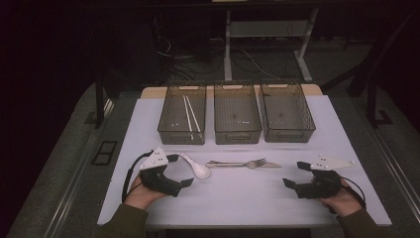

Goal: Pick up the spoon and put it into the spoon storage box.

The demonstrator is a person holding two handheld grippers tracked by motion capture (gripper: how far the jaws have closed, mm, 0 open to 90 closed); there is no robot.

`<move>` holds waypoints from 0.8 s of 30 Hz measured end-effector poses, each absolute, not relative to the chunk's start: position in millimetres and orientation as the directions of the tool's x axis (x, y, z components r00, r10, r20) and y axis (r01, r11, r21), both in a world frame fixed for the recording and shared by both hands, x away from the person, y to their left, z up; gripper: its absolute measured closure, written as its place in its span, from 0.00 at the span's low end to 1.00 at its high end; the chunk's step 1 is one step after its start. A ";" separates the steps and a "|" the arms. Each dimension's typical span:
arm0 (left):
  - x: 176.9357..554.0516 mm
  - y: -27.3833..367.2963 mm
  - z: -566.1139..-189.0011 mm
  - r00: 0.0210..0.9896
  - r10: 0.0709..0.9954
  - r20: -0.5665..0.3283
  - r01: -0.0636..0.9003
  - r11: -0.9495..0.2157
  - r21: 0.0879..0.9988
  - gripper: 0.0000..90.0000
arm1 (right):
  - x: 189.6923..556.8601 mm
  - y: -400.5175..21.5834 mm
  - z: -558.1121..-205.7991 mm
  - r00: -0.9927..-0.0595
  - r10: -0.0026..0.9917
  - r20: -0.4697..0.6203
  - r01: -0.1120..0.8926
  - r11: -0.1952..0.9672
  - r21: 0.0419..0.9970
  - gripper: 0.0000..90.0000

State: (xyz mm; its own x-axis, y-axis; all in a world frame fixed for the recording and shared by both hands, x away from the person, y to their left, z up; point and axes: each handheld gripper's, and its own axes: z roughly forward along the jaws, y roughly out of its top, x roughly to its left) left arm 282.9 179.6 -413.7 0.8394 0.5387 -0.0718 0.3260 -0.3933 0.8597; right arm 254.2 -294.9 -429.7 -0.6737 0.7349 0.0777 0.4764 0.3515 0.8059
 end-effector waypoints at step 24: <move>366.3 163.0 -424.1 0.785 0.612 -0.098 0.459 -0.469 0.755 0.99 | 254.5 -295.7 -433.9 -0.667 0.741 0.078 0.496 0.364 0.788 0.20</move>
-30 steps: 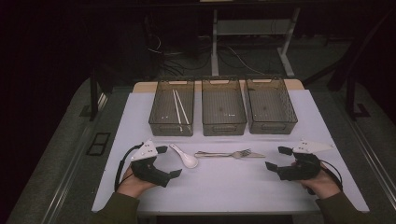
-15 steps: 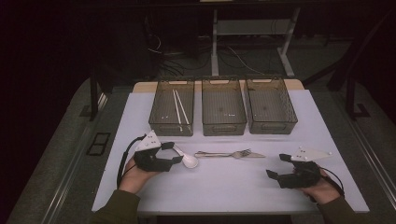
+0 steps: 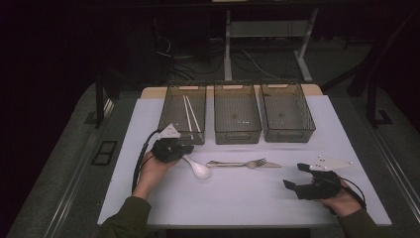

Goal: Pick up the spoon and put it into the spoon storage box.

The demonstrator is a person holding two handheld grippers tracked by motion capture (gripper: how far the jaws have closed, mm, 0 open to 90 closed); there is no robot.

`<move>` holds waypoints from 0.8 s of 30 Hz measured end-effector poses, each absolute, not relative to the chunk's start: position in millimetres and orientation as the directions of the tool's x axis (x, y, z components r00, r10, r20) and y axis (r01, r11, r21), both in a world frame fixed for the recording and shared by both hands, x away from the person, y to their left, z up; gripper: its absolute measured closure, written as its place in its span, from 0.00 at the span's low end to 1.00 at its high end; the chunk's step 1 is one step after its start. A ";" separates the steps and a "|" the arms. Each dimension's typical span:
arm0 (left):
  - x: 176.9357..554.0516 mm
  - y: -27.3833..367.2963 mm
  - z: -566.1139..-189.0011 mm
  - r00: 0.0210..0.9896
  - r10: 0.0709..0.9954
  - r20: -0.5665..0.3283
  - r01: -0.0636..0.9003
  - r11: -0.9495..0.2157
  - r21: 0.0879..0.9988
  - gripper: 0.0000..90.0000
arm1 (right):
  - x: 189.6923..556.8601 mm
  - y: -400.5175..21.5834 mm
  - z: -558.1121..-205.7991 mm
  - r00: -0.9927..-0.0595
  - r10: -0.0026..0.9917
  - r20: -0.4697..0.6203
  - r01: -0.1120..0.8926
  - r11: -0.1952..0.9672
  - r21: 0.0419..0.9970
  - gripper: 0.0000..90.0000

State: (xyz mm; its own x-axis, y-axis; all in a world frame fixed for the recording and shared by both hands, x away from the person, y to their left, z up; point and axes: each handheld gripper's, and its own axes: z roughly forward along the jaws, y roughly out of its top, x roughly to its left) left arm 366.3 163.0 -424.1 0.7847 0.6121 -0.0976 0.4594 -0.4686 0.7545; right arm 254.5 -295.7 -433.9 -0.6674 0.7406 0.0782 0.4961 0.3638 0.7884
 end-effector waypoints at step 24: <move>374.5 168.1 -438.1 0.794 0.605 -0.058 0.489 -0.580 0.651 0.99 | 254.4 -297.2 -433.4 -0.664 0.744 0.074 0.496 0.365 0.788 0.20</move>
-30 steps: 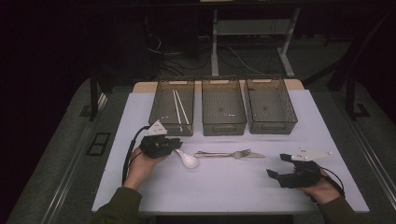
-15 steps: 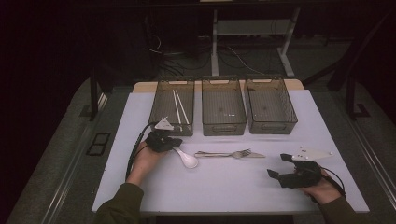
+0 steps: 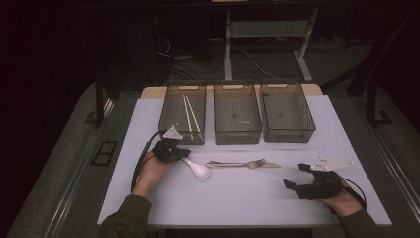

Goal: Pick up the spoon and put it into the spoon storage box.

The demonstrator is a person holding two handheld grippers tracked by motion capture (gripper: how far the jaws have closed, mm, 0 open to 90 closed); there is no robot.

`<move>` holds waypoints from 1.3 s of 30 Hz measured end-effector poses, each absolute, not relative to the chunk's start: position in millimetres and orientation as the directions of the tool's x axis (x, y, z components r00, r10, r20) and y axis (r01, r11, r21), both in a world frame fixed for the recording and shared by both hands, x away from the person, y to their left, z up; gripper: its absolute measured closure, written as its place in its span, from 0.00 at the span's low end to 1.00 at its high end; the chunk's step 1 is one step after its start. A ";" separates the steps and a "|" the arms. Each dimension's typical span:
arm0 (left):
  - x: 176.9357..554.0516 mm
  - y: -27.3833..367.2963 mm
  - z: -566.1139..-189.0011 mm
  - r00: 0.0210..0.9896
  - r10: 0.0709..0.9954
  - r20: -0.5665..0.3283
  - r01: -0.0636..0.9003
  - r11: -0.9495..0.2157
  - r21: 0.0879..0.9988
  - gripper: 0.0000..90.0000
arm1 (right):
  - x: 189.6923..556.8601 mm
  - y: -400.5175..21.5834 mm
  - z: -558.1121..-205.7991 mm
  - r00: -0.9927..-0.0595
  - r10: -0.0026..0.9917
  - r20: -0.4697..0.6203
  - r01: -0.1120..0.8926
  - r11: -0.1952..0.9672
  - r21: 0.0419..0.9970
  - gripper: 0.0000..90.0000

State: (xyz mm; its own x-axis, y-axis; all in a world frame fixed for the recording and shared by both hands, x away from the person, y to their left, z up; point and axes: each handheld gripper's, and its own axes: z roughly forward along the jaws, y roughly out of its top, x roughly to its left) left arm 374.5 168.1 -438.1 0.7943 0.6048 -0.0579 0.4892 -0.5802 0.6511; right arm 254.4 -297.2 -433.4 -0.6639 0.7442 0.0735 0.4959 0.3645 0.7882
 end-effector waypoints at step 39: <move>325.4 185.1 -421.2 0.817 0.555 -0.158 0.487 -0.515 0.705 0.74 | 253.8 -298.3 -432.7 -0.660 0.748 0.075 0.496 0.359 0.791 0.20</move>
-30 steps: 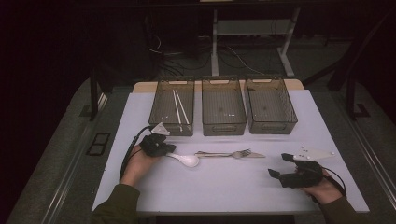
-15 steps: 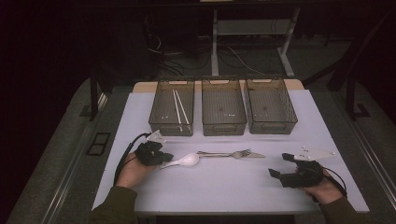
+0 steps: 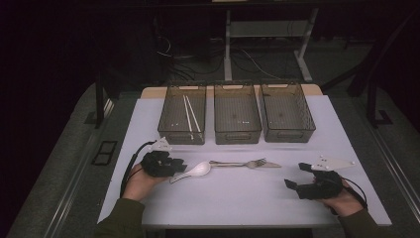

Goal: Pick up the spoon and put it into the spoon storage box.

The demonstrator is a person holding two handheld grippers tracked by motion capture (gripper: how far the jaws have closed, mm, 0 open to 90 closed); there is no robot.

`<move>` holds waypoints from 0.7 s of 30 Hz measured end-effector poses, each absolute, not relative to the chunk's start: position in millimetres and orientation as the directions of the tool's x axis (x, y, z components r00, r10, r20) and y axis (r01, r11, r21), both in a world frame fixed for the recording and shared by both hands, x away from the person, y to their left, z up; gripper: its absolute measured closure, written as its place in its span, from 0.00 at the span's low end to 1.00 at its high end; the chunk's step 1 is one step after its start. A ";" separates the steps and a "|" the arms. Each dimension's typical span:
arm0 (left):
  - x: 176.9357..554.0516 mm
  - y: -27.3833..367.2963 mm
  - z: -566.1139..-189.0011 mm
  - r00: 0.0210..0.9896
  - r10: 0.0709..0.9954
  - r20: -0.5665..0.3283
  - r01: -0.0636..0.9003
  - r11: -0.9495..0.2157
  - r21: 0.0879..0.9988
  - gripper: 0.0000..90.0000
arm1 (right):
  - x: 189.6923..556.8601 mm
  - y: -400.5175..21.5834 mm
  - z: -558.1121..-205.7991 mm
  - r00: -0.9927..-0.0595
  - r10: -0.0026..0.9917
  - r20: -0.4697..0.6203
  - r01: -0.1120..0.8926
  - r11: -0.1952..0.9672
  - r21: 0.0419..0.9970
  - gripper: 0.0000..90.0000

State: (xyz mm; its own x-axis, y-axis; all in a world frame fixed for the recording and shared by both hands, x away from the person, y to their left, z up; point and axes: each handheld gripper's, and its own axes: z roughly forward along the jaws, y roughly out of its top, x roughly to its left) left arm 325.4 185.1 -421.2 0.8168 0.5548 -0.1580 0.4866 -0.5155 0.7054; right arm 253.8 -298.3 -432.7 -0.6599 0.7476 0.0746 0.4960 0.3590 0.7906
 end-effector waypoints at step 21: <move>330.1 151.6 -438.4 0.862 0.492 -0.121 0.440 -0.610 0.659 0.54 | 254.5 -296.4 -433.9 -0.664 0.744 0.075 0.501 0.368 0.783 0.20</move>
